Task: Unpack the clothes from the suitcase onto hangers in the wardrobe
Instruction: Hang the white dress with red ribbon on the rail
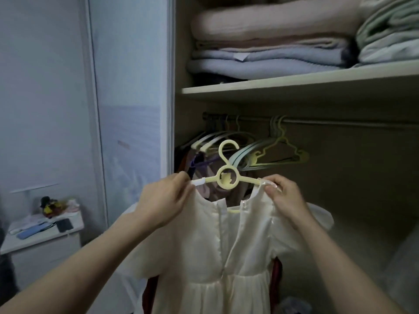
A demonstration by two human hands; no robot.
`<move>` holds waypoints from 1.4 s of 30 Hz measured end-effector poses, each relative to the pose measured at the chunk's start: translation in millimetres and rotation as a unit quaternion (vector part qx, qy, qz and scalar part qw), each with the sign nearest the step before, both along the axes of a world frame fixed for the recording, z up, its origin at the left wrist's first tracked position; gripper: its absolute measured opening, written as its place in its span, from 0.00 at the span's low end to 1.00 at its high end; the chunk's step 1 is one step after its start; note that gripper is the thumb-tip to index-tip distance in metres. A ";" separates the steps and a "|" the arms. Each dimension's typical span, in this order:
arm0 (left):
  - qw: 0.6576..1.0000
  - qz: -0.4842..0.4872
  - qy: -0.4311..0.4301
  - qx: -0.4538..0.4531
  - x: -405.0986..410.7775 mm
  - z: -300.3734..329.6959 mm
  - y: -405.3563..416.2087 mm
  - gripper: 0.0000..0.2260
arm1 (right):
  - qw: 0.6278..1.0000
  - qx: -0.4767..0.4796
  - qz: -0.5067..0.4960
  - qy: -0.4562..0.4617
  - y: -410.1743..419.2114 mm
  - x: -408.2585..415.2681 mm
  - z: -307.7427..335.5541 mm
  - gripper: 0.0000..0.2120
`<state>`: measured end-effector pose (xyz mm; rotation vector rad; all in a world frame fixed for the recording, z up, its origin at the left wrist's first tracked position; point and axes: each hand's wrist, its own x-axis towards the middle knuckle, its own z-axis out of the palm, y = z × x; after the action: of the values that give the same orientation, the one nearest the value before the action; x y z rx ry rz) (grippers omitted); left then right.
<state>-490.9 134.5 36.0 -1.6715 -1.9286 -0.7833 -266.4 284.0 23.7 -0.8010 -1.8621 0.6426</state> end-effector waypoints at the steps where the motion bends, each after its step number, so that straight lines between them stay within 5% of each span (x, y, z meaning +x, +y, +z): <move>1: 1.000 -0.010 -0.013 0.014 8.2 5.2 13.5 0.18 | 1.000 0.001 -0.004 0.002 9.1 7.7 2.8 0.09; 15: 0.996 -0.079 0.019 0.023 140.0 78.5 228.0 0.12 | 0.986 0.004 -0.160 0.040 176.2 136.5 62.3 0.10; 23: 0.995 -0.078 0.057 0.003 196.4 94.2 297.1 0.13 | 0.992 -0.020 -0.112 0.057 230.5 203.0 64.2 0.01; 30: 0.995 -0.074 0.060 -0.036 204.1 97.4 322.3 0.14 | 0.995 -0.012 -0.073 0.072 246.0 206.9 65.0 0.07; 37: 0.989 -0.115 0.074 0.053 183.6 67.4 339.5 0.25 | 0.989 -0.001 -0.141 0.050 263.7 193.3 37.1 0.05; 42: 0.961 -0.094 0.130 0.225 181.1 45.5 335.9 0.18 | 0.987 0.003 -0.162 0.018 267.3 187.6 26.8 0.09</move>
<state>-309.8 470.4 81.4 -1.5886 -1.3081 -0.9377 -78.8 551.2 50.5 -1.0539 -1.6508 0.4404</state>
